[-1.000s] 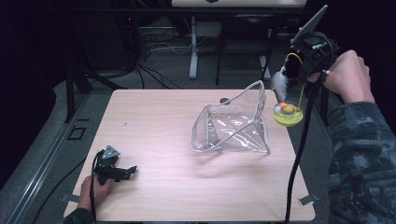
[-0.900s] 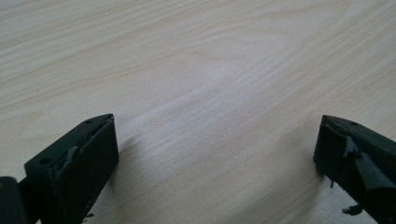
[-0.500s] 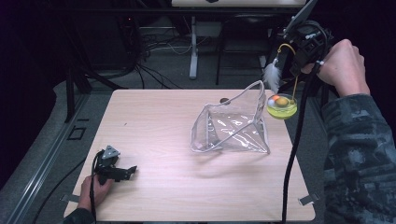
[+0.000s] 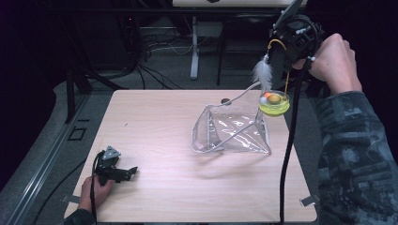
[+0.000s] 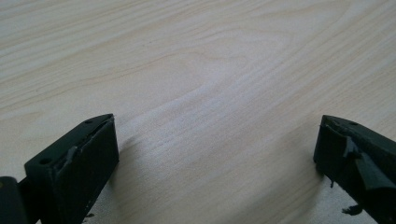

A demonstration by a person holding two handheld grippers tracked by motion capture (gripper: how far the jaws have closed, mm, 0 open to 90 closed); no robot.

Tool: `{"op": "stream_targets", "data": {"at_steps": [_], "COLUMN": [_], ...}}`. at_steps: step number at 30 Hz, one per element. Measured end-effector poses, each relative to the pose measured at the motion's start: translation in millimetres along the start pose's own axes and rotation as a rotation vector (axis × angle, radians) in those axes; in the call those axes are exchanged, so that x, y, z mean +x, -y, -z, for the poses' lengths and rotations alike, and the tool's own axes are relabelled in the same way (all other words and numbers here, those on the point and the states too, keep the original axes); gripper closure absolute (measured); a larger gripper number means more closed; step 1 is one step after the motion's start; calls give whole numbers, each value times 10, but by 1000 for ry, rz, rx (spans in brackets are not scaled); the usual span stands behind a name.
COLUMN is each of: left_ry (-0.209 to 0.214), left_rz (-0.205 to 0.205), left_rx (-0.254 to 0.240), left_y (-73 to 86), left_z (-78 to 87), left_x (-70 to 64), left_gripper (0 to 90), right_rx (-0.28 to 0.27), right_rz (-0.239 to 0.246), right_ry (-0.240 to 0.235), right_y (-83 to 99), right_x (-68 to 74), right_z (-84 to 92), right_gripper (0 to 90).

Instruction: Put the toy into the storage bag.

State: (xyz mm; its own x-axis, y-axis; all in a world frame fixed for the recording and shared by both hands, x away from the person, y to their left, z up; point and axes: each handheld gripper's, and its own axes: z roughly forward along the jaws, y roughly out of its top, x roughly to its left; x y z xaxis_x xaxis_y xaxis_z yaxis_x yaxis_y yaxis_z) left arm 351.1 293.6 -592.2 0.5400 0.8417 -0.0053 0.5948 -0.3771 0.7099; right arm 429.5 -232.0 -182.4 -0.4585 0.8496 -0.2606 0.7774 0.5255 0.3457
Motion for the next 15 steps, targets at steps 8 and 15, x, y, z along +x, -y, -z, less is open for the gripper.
{"op": "stream_targets", "data": {"at_steps": [8, 15], "left_ry": [0, 0], "left_rz": [0, 0], "left_rx": [0, 0], "left_y": [0, 0], "left_z": [0, 0], "left_x": [0, 0], "left_gripper": [1, 1], "right_rx": [-27, -40], "right_rz": [29, 58], "right_ry": [-22, -36], "right_y": [-119, -230], "right_x": [138, 273], "right_z": [29, 0], "right_gripper": [875, 875]}}
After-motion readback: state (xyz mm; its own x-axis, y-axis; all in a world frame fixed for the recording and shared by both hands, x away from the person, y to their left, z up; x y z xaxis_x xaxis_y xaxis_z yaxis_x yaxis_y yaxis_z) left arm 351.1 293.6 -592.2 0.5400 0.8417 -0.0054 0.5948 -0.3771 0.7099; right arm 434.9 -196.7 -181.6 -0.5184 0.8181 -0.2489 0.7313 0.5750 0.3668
